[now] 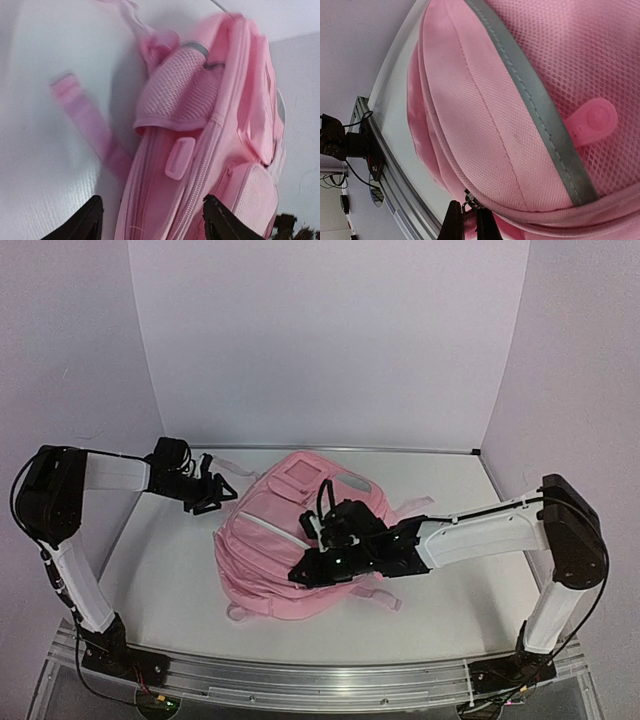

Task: Pack the student bag
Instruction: Zip the student bag at the center of the board.

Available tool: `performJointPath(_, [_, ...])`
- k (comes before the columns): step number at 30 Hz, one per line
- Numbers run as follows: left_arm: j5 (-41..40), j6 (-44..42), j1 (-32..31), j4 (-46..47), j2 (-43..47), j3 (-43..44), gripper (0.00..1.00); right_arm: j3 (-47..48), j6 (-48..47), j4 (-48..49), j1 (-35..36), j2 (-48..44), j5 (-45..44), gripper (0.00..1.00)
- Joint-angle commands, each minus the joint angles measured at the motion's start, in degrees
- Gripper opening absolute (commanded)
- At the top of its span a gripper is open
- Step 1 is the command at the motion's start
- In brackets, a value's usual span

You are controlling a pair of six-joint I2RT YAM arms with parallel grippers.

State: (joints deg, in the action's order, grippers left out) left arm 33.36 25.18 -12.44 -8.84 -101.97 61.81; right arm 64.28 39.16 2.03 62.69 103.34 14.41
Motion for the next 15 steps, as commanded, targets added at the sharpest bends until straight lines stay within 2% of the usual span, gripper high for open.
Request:
performJointPath(1, [-14.17, 3.51, 0.22, -5.44, 12.45, -4.89, 0.75, 4.29, 2.92, 4.03, 1.6, 1.65, 2.46, 0.0])
performJointPath(4, [-15.51, 9.16, -0.18, -5.93, 21.12, -12.5, 0.8, 4.8, 4.08, 4.03, 1.6, 2.06, 0.68, 0.0])
performJointPath(6, [-13.31, 13.83, -0.7, -4.61, 25.25, -17.85, 0.82, 4.81, 4.73, 4.07, 1.64, 2.27, -0.64, 0.0])
performJointPath(11, [-9.6, 23.57, -6.04, -0.59, 30.24, -26.62, 0.83, 5.2, 5.56, 4.03, 1.62, 3.0, -2.83, 0.0])
performJointPath(13, [-9.74, 25.96, -8.75, 0.4, 30.57, -27.97, 0.8, 5.35, 5.95, 4.05, 1.6, 3.07, -3.22, 0.0])
performJointPath(15, [-9.91, 27.55, -10.78, 0.61, 30.48, -28.82, 0.73, 5.33, 6.17, 4.04, 1.6, 2.91, -3.69, 0.0])
